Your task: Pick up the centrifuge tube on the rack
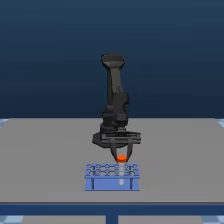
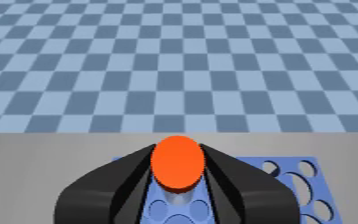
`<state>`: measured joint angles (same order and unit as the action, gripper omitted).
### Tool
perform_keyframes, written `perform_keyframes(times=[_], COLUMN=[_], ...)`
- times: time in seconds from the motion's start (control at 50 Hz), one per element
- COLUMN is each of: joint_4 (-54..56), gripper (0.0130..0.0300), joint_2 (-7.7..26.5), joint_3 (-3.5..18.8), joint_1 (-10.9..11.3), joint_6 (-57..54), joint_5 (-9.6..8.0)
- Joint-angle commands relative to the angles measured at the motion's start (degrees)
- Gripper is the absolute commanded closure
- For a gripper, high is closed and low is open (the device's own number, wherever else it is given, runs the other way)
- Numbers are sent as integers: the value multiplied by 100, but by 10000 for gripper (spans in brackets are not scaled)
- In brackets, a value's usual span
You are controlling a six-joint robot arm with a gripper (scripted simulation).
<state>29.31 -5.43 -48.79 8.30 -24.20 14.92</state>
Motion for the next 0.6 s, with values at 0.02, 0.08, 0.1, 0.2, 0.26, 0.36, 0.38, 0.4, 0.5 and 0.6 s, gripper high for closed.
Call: perform_keyframes(times=[0.02,0.08,0.1,0.2,0.26,0.36,0.38,0.4,0.5,0.6], joint_4=[130,209,209,399,634,913,913,913,1237,1606], gripper=[300,300,300,300,300,300,300,300,300,300], joint_2=[-47,-73,-73,-129,-189,-251,-251,-251,-313,-373], joint_3=[26,39,39,68,102,138,138,138,176,216], joint_1=[0,0,0,0,0,0,0,0,0,0], joint_6=[-146,-227,-227,-423,-663,-948,-948,-948,-1279,-1654], joint_5=[-69,-101,-101,-174,-251,-330,-330,-330,-406,-479])
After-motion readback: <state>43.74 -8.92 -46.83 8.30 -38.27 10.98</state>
